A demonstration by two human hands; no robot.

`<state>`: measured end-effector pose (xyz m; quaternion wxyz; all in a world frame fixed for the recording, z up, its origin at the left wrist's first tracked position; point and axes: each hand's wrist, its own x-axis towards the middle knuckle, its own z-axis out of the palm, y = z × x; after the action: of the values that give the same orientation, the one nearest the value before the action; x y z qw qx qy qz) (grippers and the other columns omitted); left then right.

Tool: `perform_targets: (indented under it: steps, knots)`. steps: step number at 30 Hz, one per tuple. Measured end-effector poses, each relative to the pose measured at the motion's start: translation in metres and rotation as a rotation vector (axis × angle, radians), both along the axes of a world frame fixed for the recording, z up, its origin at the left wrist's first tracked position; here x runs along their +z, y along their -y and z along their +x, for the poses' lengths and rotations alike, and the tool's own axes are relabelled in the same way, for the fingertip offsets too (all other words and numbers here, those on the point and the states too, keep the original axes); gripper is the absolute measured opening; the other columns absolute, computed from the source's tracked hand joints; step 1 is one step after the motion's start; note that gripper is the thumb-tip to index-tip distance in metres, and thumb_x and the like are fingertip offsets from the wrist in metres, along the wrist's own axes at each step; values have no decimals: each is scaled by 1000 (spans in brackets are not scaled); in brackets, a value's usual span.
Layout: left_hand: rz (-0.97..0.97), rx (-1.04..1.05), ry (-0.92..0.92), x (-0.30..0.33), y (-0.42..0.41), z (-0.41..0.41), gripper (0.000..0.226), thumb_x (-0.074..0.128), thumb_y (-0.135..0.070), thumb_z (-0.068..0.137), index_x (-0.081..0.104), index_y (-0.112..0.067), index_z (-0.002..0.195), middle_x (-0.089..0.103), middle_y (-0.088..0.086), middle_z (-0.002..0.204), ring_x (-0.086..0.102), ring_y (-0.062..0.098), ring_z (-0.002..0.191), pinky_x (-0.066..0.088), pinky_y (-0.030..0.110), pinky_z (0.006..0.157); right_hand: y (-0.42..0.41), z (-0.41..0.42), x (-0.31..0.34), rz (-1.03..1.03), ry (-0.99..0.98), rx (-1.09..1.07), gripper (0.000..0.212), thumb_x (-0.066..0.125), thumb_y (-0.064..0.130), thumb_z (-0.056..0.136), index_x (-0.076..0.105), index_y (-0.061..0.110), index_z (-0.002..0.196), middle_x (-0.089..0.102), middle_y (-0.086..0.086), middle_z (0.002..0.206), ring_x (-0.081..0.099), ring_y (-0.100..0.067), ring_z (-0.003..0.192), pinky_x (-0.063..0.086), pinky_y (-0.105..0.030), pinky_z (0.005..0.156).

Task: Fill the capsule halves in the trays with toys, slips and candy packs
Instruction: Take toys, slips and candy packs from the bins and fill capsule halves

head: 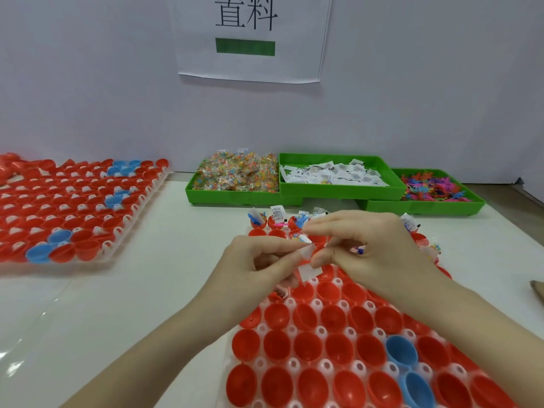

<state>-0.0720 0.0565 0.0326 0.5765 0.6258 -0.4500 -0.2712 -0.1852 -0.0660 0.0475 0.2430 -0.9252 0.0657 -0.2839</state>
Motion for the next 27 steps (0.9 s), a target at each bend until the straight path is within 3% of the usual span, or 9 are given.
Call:
perform_targets:
  steps: [4, 8, 12, 14, 17, 20, 22, 27]
  knots:
    - [45, 26, -133, -6, -1, 3, 23, 57, -6, 86, 70, -24, 91, 67, -1, 60, 62, 1, 59, 46, 8, 59, 3, 2, -6, -11, -71, -11, 36, 72, -9, 68, 73, 10, 97, 71, 5, 76, 56, 18, 67, 39, 1, 66]
    - [119, 46, -196, -11, 1, 3, 22, 55, -10, 89, 64, -19, 107, 72, -4, 77, 65, 1, 69, 47, 9, 60, 5, 8, -18, 59, -163, -66, 44, 62, -9, 75, 68, 17, 110, 71, 9, 74, 55, 21, 66, 44, -3, 70]
    - [151, 218, 309, -17, -2, 11, 20, 48, -17, 93, 58, -34, 99, 59, -22, 98, 51, -15, 88, 37, 2, 70, 9, 13, -30, 173, -285, -128, 20, 67, 0, 78, 73, 15, 91, 58, 24, 66, 55, 19, 60, 42, -2, 61]
    - [145, 226, 456, -18, -5, 13, 20, 50, -18, 92, 60, -35, 92, 58, -23, 95, 49, -11, 92, 34, 2, 74, 9, 13, -37, 178, -336, -155, 10, 72, 14, 77, 73, 21, 83, 58, 25, 62, 57, 13, 63, 41, -5, 63]
    - [165, 194, 680, -24, -9, 13, 15, 56, -23, 89, 68, -26, 98, 59, -19, 98, 50, -3, 96, 34, 10, 85, 9, 14, -46, 200, -363, -154, 10, 74, 21, 75, 70, 27, 82, 58, 25, 63, 58, 10, 67, 42, -9, 65]
    - [169, 178, 767, -30, -9, 13, 16, 59, -25, 88, 70, -23, 100, 63, -13, 104, 52, 5, 104, 37, 30, 94, 8, 17, -51, 161, -373, -148, 21, 74, 23, 75, 64, 31, 92, 53, 25, 63, 54, 12, 64, 37, -8, 60]
    - [165, 166, 785, -32, -9, 11, 17, 58, -28, 88, 71, -23, 99, 64, -12, 103, 54, 6, 104, 39, 35, 92, 8, 18, -51, 99, -385, -133, 22, 73, 23, 76, 62, 29, 94, 52, 22, 65, 53, 7, 64, 40, -13, 61]
    - [229, 106, 930, -32, -5, 10, 41, 38, -47, 83, 68, -28, 104, 59, -19, 110, 46, 1, 110, 28, 20, 88, 11, 21, -37, 2, -475, -83, 10, 70, 24, 78, 62, 26, 82, 60, 11, 74, 55, -3, 68, 51, -27, 66]
